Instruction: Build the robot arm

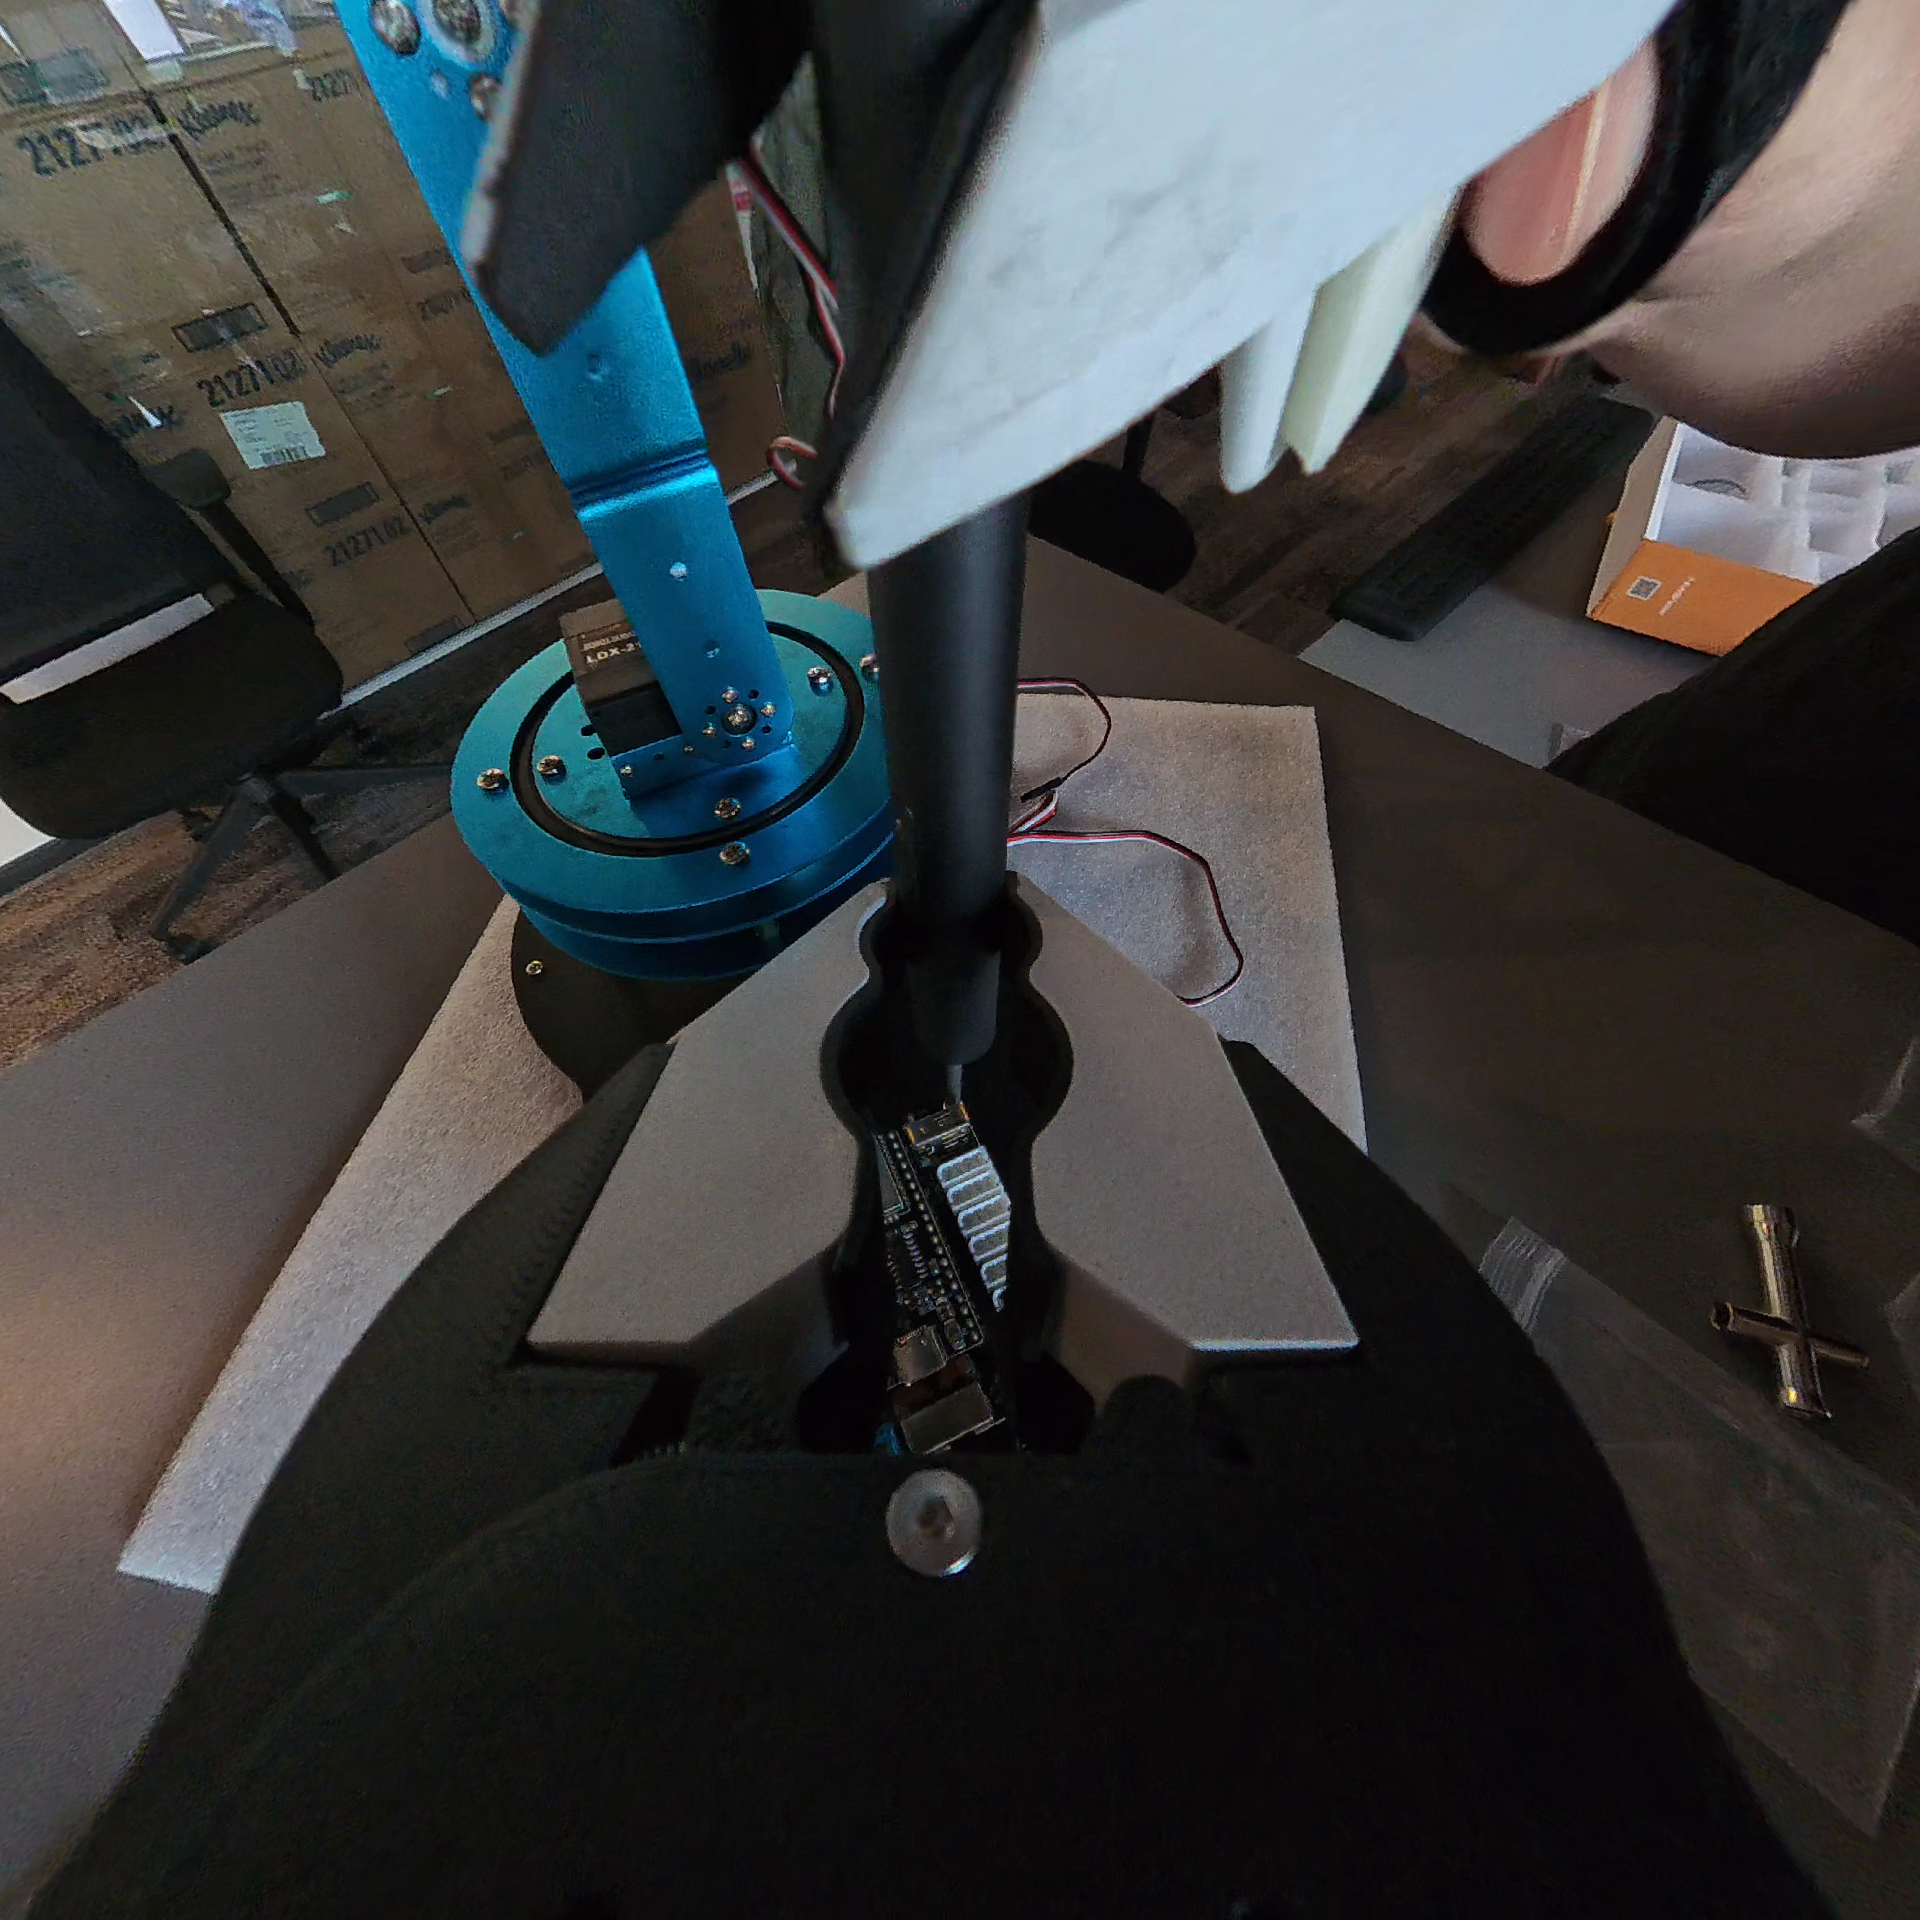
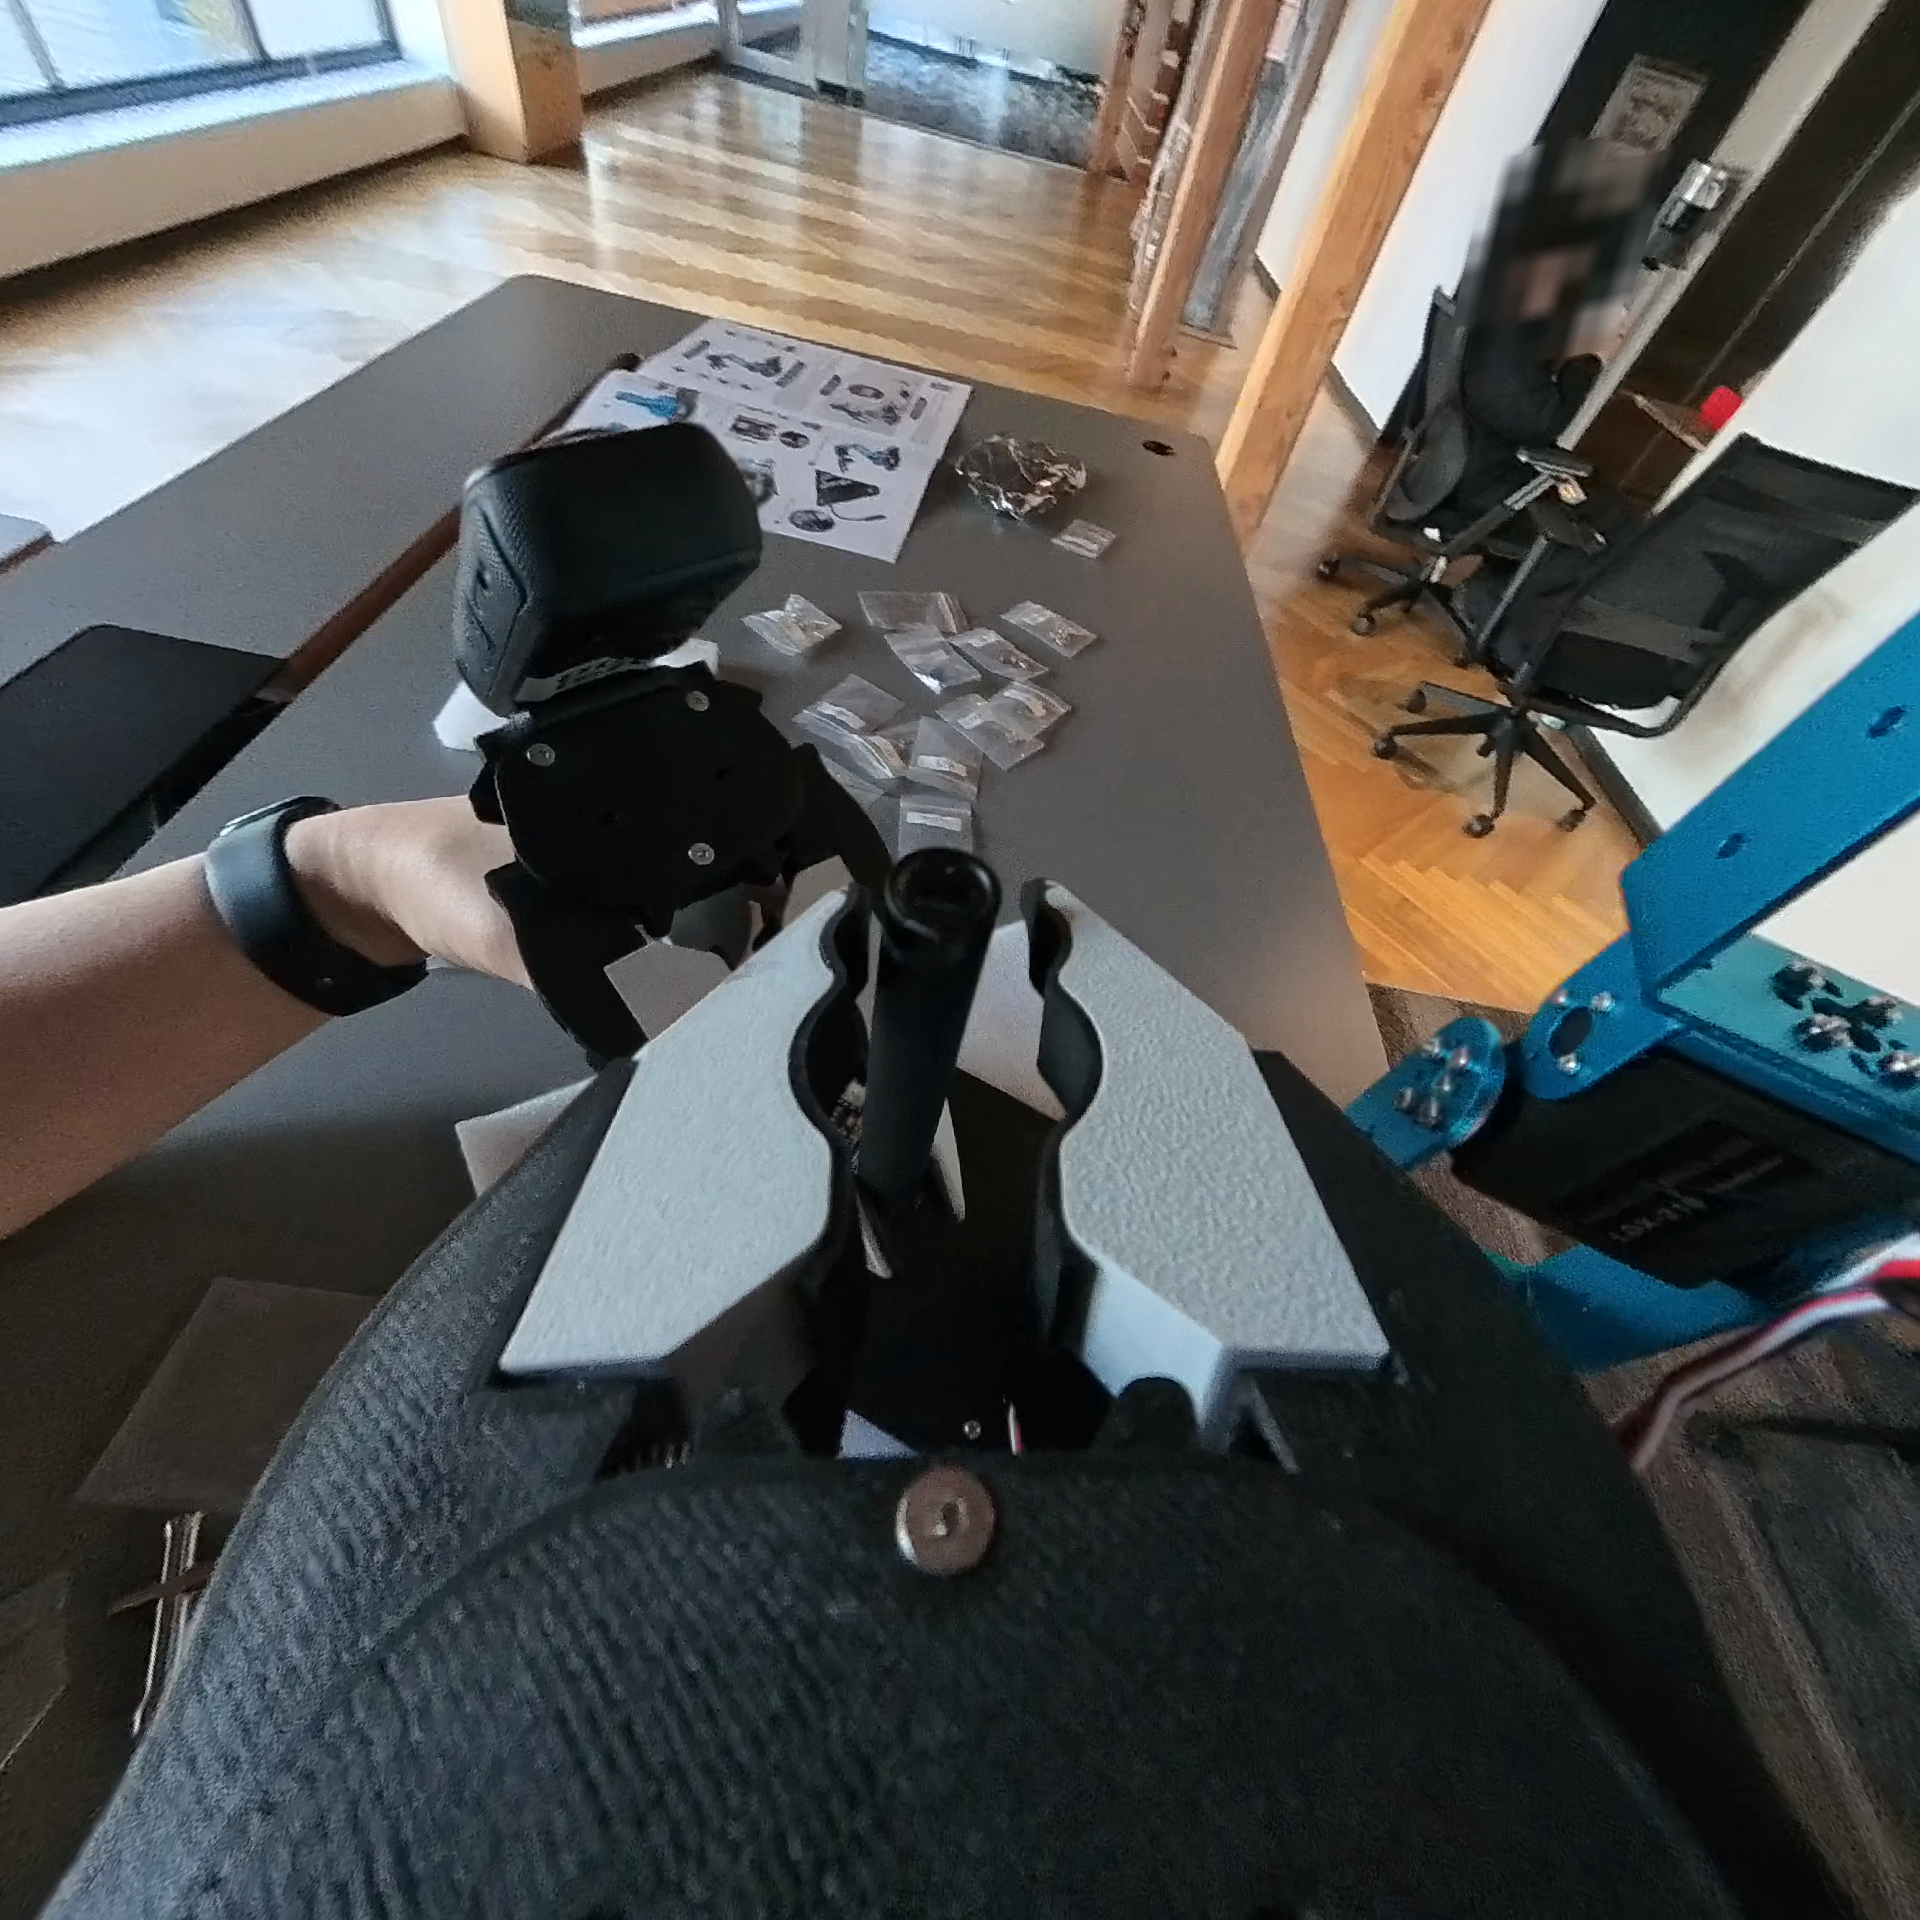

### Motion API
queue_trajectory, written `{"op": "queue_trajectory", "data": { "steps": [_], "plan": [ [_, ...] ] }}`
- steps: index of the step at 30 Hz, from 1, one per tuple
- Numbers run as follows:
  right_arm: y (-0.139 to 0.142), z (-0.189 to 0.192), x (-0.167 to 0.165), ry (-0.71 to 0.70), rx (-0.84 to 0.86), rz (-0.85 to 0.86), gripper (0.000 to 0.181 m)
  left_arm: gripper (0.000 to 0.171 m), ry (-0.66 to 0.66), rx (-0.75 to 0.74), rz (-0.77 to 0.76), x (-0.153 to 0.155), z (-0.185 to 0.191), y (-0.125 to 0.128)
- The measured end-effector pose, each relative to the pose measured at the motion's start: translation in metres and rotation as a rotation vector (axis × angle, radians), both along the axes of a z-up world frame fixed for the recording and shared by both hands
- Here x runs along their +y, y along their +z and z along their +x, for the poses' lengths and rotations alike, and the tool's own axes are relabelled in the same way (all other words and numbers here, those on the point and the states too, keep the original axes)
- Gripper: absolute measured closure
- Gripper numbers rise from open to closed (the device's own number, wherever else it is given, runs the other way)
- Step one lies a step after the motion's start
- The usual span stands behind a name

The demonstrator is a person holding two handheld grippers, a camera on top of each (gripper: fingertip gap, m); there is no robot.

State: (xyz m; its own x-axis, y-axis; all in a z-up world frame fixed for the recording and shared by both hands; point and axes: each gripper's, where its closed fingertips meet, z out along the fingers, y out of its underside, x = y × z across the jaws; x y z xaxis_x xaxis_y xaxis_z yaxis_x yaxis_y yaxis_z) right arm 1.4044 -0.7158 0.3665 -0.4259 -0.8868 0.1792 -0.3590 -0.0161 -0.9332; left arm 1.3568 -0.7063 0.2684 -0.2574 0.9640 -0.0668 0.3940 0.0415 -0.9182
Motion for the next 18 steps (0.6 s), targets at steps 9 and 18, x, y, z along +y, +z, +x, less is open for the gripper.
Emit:
{"op": "queue_trajectory", "data": {
  "steps": [9, 18],
  "plan": [
    [0.0, -0.002, 0.004, 0.041, 0.087, -0.028, 0.162, 0.156, 0.003, 0.0, 0.002, -0.001, 0.0, 0.0],
    [0.002, 0.0, 0.006, -0.005, 0.049, -0.016, 0.148, 0.156, 0.009, -0.005, -0.001, -0.002, 0.0, -0.001]
  ]
}}
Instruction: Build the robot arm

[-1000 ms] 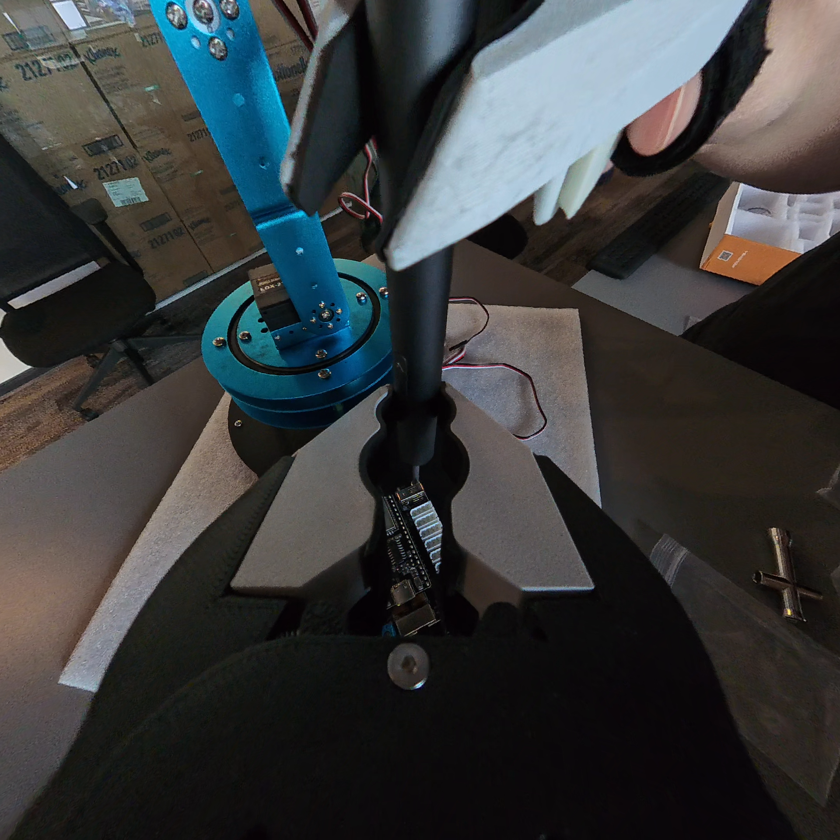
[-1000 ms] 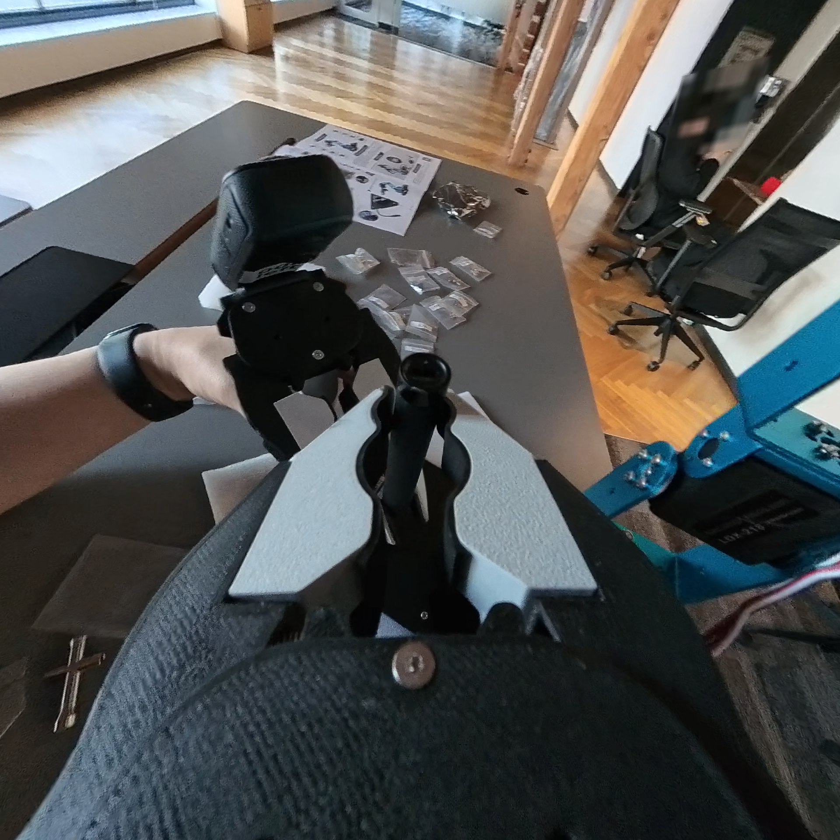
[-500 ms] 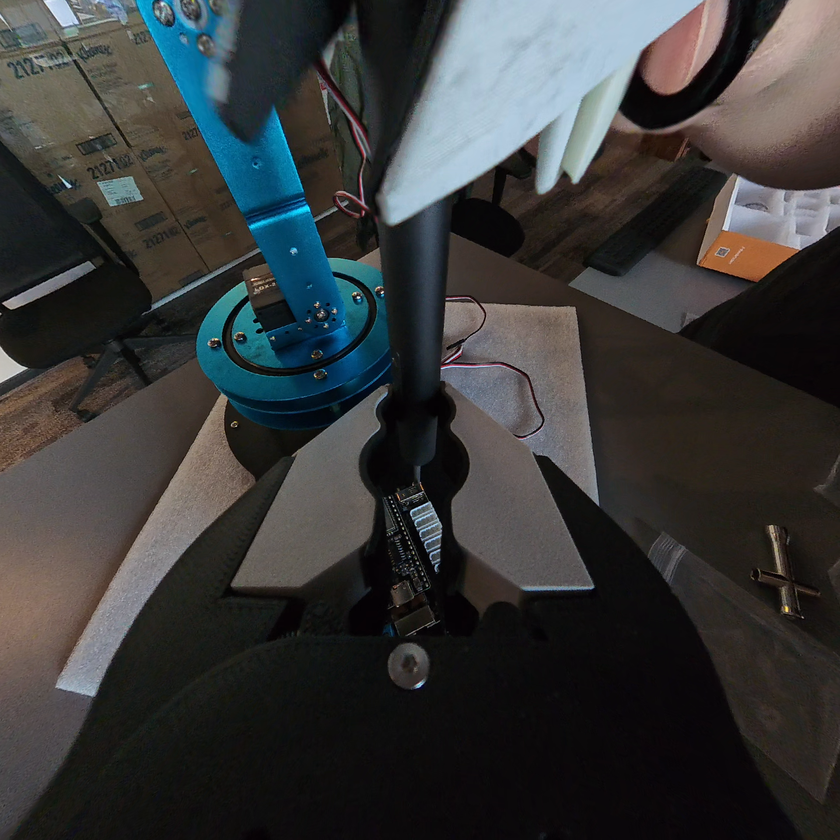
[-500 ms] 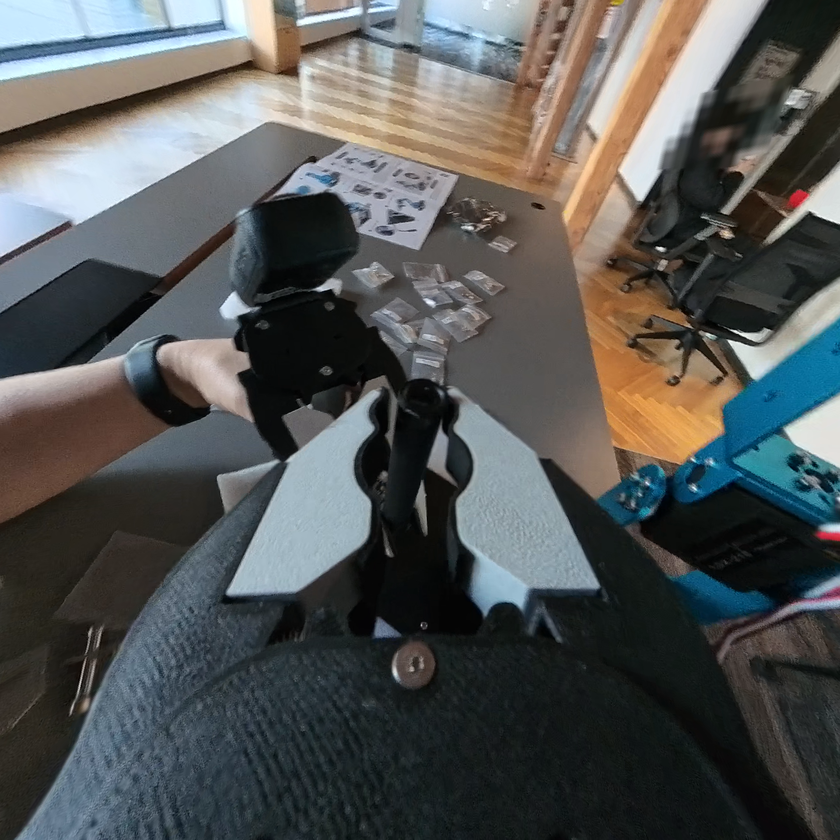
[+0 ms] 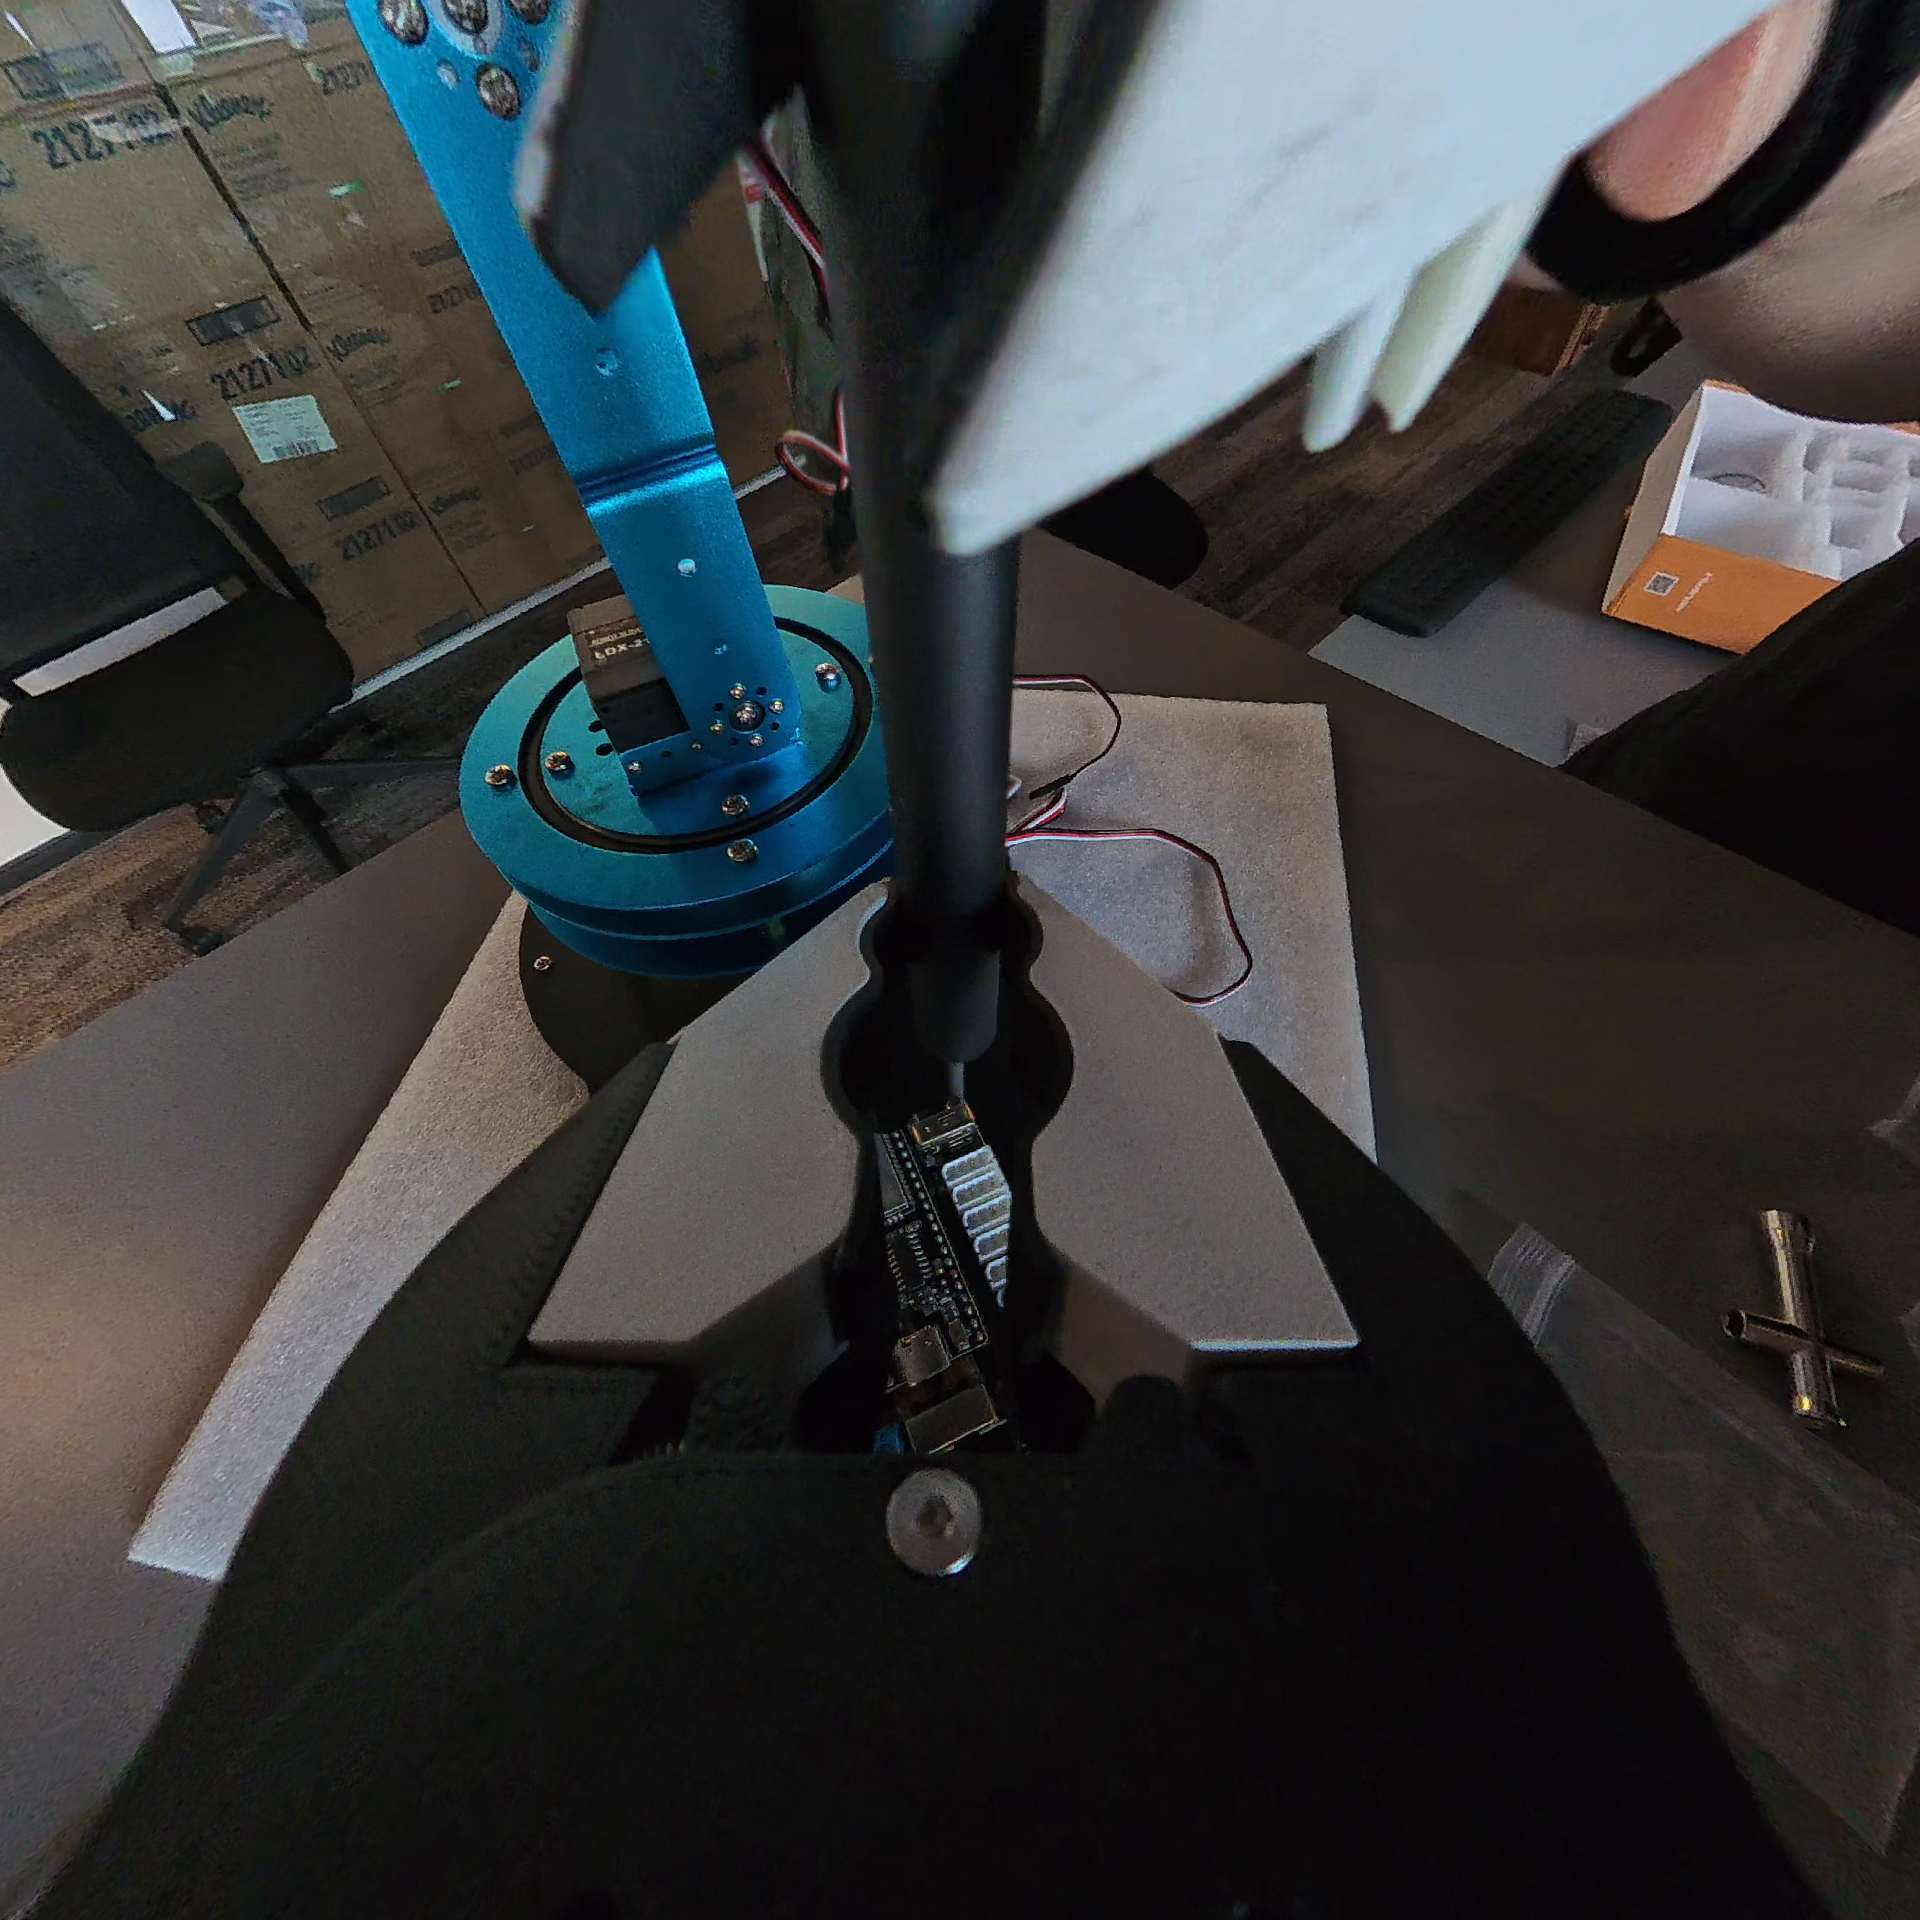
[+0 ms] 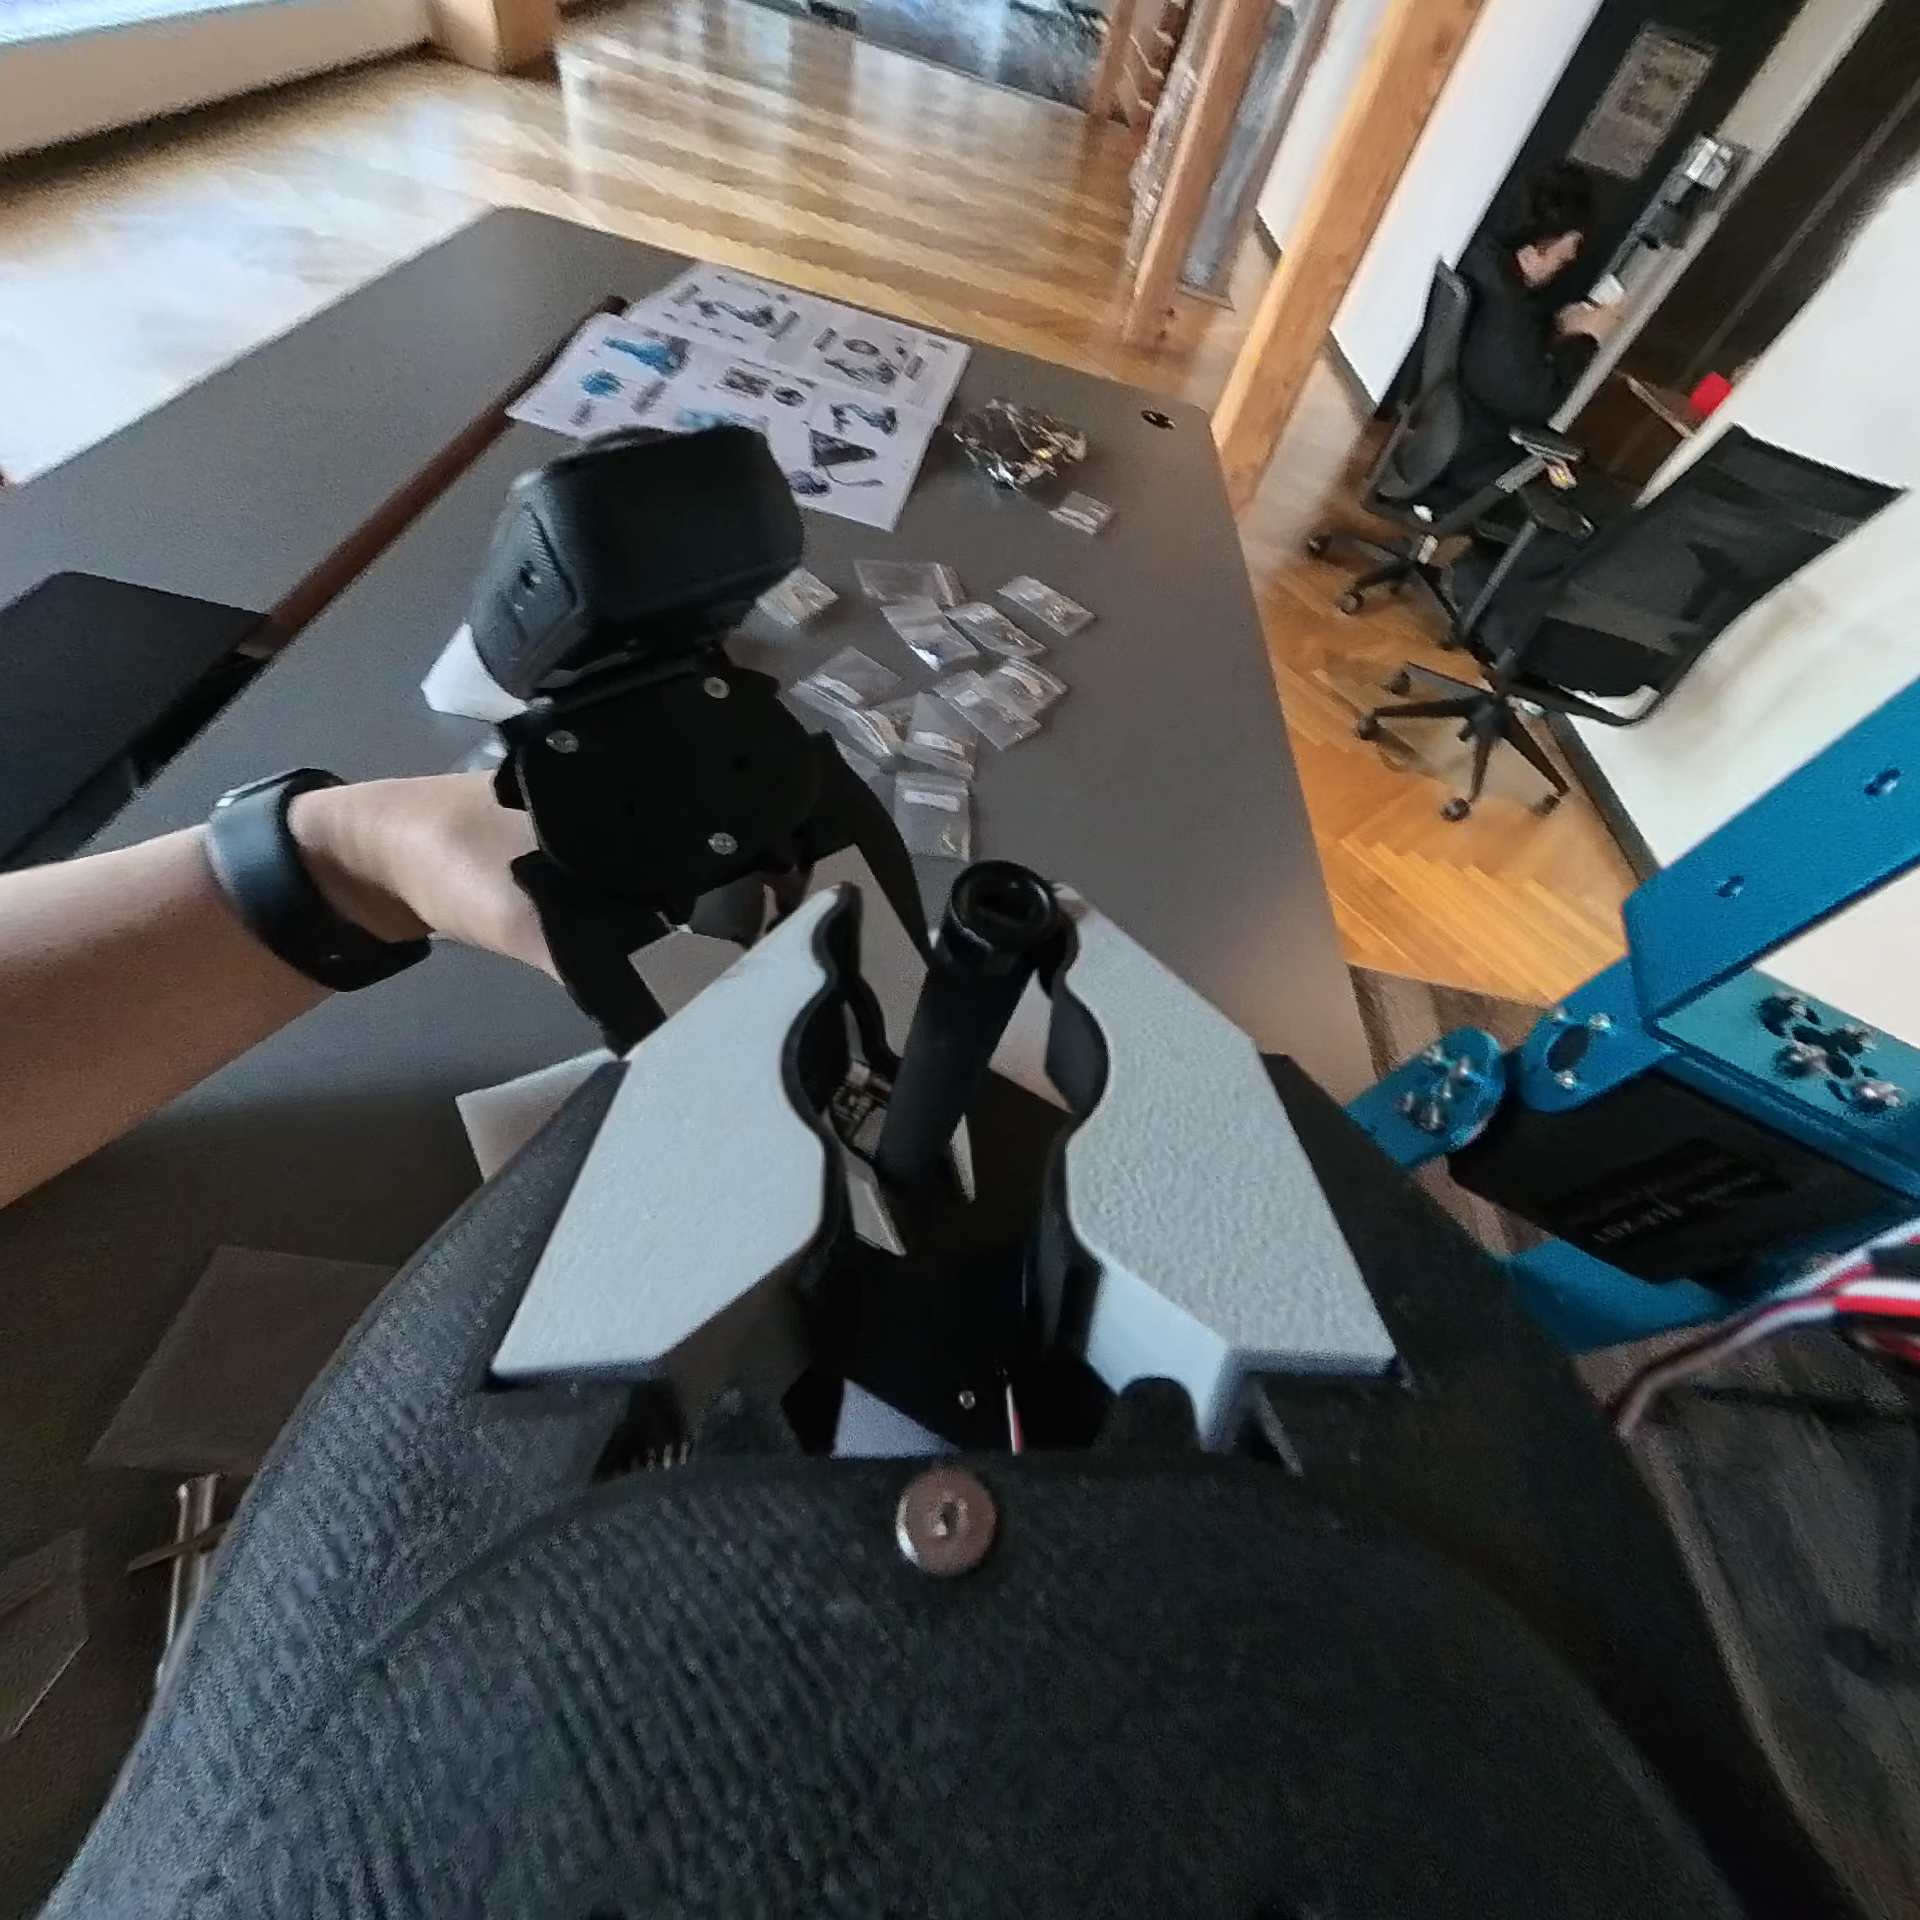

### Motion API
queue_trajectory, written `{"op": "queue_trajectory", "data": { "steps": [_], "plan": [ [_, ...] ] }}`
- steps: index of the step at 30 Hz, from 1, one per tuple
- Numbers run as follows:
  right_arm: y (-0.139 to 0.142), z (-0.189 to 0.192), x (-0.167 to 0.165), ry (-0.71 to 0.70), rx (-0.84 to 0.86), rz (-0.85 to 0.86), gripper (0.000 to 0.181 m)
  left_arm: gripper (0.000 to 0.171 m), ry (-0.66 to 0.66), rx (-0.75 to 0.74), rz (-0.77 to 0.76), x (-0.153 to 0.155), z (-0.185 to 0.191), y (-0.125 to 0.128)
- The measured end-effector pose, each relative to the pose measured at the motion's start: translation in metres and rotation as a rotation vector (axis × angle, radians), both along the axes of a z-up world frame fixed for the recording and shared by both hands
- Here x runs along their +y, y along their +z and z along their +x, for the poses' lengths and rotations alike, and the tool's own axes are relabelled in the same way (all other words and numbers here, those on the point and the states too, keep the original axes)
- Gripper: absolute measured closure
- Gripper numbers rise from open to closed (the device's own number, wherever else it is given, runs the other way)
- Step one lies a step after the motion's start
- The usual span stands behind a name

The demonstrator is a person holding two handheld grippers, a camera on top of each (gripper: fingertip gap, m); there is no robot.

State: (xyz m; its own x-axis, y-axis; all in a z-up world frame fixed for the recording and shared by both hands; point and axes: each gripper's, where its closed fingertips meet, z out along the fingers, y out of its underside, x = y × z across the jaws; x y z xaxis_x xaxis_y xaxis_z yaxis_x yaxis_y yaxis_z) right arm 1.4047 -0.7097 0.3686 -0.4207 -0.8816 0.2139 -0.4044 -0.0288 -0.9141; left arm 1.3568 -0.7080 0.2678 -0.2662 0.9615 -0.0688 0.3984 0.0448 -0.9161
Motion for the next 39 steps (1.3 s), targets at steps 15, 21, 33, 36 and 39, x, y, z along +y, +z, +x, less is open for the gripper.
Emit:
{"op": "queue_trajectory", "data": {
  "steps": [15, 21, 33, 36, 39],
  "plan": [
    [-0.004, -0.007, -0.009, -0.1, 0.006, 0.01, 0.162, 0.156, 0.002, 0.002, 0.004, -0.001, 0.0, -0.001],
    [-0.008, -0.005, -0.001, 0.015, 0.003, 0.015, 0.15, 0.157, -0.005, 0.002, 0.005, 0.0, 0.002, -0.001],
    [-0.01, -0.01, -0.002, -0.108, -0.022, 0.029, 0.163, 0.156, 0.004, -0.002, -0.001, -0.001, 0.001, -0.001],
    [-0.009, -0.007, -0.001, -0.051, -0.017, -0.006, 0.155, 0.156, -0.001, -0.006, 0.002, 0.0, 0.001, -0.001],
    [-0.005, -0.003, 0.001, 0.018, -0.033, 0.011, 0.147, 0.157, -0.006, -0.006, 0.002, 0.001, 0.001, -0.001]
  ]
}}
